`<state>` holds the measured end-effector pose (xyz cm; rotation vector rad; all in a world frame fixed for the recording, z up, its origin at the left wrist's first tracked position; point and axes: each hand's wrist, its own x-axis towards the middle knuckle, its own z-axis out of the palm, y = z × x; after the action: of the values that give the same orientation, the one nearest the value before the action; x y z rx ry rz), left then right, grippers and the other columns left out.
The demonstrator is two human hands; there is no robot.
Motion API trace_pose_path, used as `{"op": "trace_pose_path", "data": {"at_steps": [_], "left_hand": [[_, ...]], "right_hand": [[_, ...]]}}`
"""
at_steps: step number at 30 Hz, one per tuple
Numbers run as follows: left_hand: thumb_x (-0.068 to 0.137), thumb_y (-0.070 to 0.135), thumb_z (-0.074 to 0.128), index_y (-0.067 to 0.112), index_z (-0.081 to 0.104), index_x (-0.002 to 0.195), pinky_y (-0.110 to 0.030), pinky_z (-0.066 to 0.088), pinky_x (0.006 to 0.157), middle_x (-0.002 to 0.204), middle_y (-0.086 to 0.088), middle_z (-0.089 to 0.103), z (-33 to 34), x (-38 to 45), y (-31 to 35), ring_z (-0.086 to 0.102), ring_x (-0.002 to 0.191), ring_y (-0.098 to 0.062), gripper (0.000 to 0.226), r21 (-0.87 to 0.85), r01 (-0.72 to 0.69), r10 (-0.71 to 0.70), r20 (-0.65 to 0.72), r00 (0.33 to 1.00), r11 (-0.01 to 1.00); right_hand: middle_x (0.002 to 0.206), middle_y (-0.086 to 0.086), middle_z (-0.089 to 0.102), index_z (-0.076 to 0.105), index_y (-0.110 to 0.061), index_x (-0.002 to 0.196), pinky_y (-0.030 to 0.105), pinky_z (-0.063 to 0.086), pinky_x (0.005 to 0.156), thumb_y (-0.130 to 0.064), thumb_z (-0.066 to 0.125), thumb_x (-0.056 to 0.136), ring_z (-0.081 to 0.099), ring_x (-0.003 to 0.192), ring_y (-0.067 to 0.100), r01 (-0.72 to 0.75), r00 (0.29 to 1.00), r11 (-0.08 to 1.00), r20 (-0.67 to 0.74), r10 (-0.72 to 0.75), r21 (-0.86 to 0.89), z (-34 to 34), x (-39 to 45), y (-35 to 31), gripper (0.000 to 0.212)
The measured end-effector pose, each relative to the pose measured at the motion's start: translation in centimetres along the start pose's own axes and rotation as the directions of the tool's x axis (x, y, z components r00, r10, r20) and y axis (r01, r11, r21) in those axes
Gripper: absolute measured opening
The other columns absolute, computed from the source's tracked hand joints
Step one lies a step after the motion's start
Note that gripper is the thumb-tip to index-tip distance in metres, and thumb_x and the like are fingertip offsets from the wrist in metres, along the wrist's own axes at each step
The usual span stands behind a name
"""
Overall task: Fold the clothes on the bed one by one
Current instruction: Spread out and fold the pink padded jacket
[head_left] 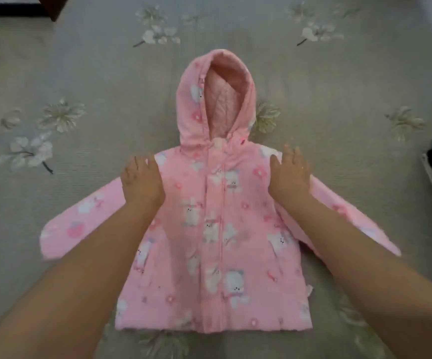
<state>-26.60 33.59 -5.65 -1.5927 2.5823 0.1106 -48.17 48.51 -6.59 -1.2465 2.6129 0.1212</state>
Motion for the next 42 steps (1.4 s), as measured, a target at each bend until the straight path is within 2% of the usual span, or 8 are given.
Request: {"op": "trace_pose_path", "data": {"at_steps": [10,16,21,27,30,35,38,42], "left_hand": [[0.056,0.078,-0.030,0.024,0.012,0.145,-0.051,-0.008,0.109,0.155,-0.009,-0.001,14.2,-13.7,-3.5,-0.008,0.141,-0.034,0.113,-0.112,-0.151,0.182,0.379,0.907,0.982],[0.072,0.074,-0.013,0.032,0.004,0.146,-0.054,-0.005,0.110,0.155,-0.007,-0.008,13.0,-17.1,-3.8,-0.013,0.140,-0.030,0.086,-0.029,-0.155,0.149,0.496,0.856,0.987],[0.086,0.063,-0.004,0.008,0.046,0.132,-0.061,0.018,0.103,0.139,-0.020,0.042,11.2,-16.2,-1.0,0.033,0.130,-0.045,0.087,-0.179,-0.355,0.393,0.265,0.881,0.917],[0.085,0.037,0.047,0.009,0.055,0.125,-0.062,0.028,0.099,0.137,-0.011,0.047,12.8,-15.6,2.7,0.041,0.126,-0.039,0.049,-0.196,-0.514,0.550,0.267,0.791,0.835],[0.093,0.033,0.045,0.018,0.027,0.143,-0.039,-0.002,0.113,0.153,0.000,0.014,13.7,-15.5,1.7,0.005,0.143,-0.022,0.055,-0.309,-0.406,0.489,0.267,0.831,0.860],[0.086,0.010,0.060,-0.008,0.030,0.136,-0.036,0.016,0.111,0.142,-0.028,0.029,12.1,-15.3,-3.2,0.025,0.134,-0.038,0.062,-0.659,0.199,-0.200,0.075,0.977,0.726],[0.088,0.012,0.058,-0.004,0.022,0.140,-0.029,0.036,0.103,0.138,-0.025,0.037,11.9,-14.2,-6.6,0.040,0.126,-0.032,0.066,-0.802,0.459,-0.505,0.234,0.831,0.383],[0.088,0.013,0.058,-0.004,0.042,0.124,-0.030,0.047,0.092,0.122,-0.013,0.056,11.6,-10.7,-9.4,0.057,0.110,-0.026,0.043,-0.868,0.372,-0.682,0.491,0.542,-0.329]], "right_hand": [[0.139,-0.004,-0.036,-0.017,-0.038,0.134,0.052,-0.012,0.109,-0.066,-0.024,0.069,-0.039,0.125,0.021,0.156,0.931,0.987,0.329,-0.160,0.037,15.5,-13.3,2.6,0.071],[0.151,0.014,0.022,0.030,-0.013,0.142,0.044,0.018,0.109,-0.046,0.035,0.091,0.018,0.140,0.027,0.025,0.993,0.944,0.101,-0.062,0.330,14.6,-17.1,2.6,0.061],[0.124,0.009,0.049,0.030,-0.002,0.137,0.031,0.037,0.093,-0.028,0.057,0.089,0.048,0.110,0.019,-0.510,0.621,0.046,0.331,0.710,0.859,12.3,-14.7,4.0,0.061],[0.086,0.003,0.061,0.050,-0.011,0.110,0.018,0.049,0.044,-0.008,0.064,0.084,0.059,0.065,0.014,-0.059,0.426,-0.620,0.581,0.693,0.782,9.3,-8.7,5.1,0.029],[0.094,0.002,0.057,0.054,-0.008,0.112,0.012,0.048,0.059,-0.001,0.056,0.086,0.057,0.073,0.011,-0.030,0.462,-0.351,0.325,0.825,0.936,7.7,-6.8,3.3,0.026],[0.097,0.029,0.062,0.064,0.005,0.095,0.041,0.037,0.083,-0.005,0.047,0.081,0.057,0.094,0.040,-0.023,0.849,0.852,-0.439,0.293,0.523,9.8,-8.7,-4.7,0.025],[0.152,0.013,0.019,0.028,-0.020,0.143,0.043,0.004,0.110,-0.011,0.045,0.089,0.015,0.139,0.030,0.024,0.997,0.978,-0.075,-0.009,0.206,13.2,-10.0,-7.4,0.057],[0.151,0.016,0.020,0.029,-0.018,0.142,0.045,0.002,0.110,-0.010,0.049,0.088,0.013,0.140,0.036,0.043,0.999,0.985,-0.030,-0.038,0.167,14.3,-10.0,-7.4,0.058]]}}
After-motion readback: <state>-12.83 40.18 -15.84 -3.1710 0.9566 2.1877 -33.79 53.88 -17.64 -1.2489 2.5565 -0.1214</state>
